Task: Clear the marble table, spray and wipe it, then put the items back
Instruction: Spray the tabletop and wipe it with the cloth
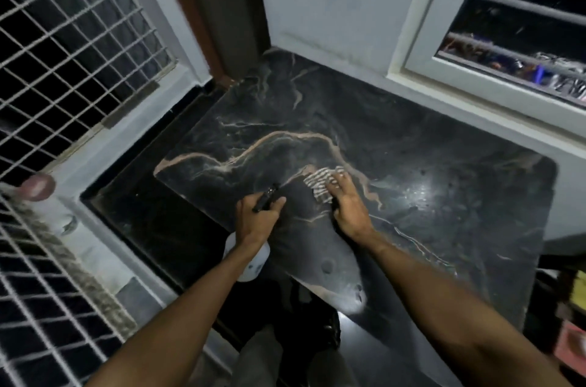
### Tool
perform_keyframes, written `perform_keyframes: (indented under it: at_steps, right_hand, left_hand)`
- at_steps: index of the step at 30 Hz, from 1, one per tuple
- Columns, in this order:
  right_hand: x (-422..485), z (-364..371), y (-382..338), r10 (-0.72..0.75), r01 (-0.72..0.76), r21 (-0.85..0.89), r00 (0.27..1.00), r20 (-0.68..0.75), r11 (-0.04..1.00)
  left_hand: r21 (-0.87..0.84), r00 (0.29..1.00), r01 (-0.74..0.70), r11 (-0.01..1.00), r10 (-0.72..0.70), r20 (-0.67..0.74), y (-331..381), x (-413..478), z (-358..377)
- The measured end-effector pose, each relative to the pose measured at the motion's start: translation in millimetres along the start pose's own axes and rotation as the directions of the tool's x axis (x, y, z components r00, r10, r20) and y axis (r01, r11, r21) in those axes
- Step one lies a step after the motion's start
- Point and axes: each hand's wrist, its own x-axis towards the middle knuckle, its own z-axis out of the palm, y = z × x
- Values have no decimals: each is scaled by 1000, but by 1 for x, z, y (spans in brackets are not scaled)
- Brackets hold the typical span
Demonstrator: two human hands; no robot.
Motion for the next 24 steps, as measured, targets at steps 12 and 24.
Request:
perform_keyframes:
  at_steps: [12, 24]
  right_hand:
    - [88, 26, -41, 151, -148, 29, 978, -147, 989]
    - [240, 54, -80, 261, -265, 14, 935, -241, 964]
  left_hand:
    - [-17, 992, -61, 998, 63, 112, 23, 131, -15]
    - [66, 980, -69, 995, 55, 192, 12, 281, -68]
